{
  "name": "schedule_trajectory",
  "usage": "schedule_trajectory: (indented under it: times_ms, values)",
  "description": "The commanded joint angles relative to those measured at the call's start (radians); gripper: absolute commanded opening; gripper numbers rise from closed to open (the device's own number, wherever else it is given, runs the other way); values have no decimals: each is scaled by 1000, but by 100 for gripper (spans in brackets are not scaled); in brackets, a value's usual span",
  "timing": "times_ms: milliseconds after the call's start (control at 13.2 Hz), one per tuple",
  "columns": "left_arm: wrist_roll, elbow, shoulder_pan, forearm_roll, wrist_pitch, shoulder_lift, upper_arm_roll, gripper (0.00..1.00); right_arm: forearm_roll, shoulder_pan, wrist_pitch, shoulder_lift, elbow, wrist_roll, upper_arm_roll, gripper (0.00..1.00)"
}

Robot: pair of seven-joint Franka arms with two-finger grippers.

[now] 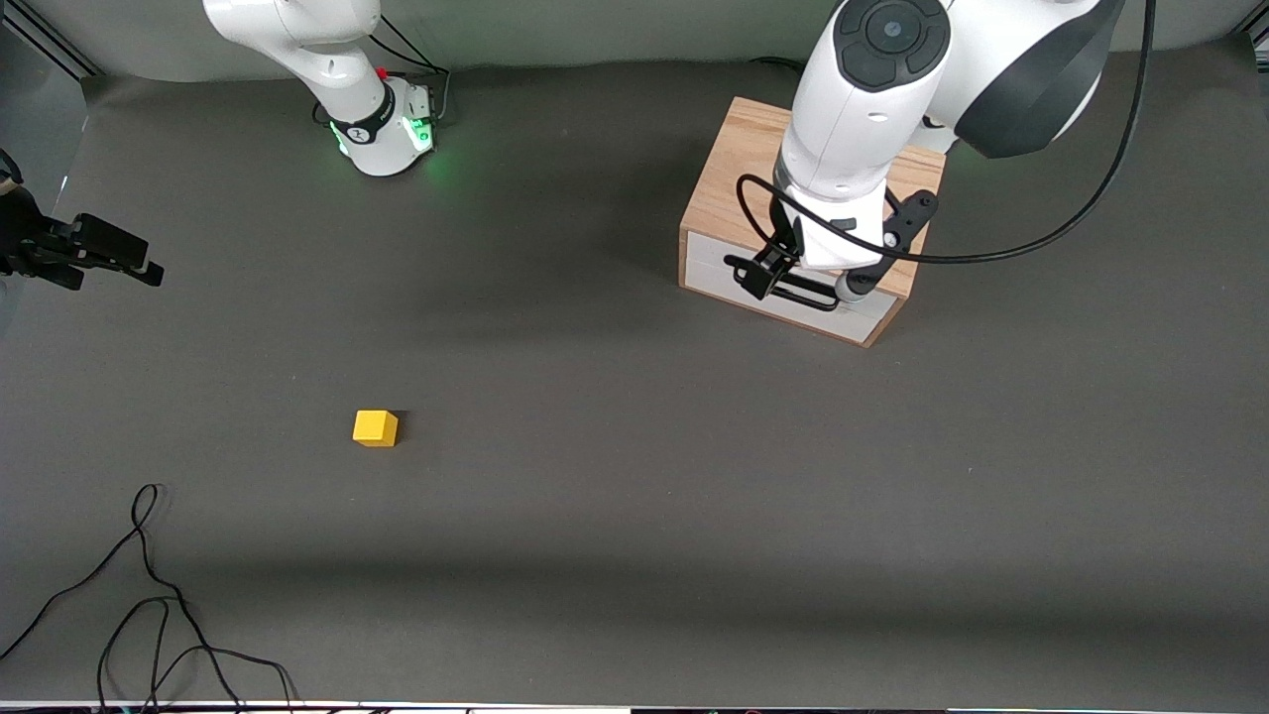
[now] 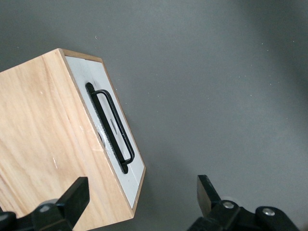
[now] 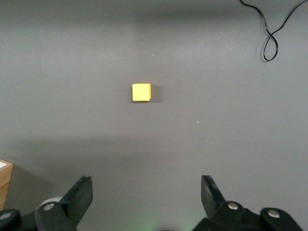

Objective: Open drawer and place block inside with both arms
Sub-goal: 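Move the right gripper toward the yellow cube while the left gripper reaches the drawer handle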

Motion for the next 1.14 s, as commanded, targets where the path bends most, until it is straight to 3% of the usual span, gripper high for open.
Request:
schedule_trajectory:
  times_ms: [0,1061]
  values:
    - [-30,30,-5,16,-31,12,4,100,-20,-1,-21,14,27,15,3,100]
    - [-57,-12,2,27,-105,43,11,100,-25,31,-18,29,41,11,16,100]
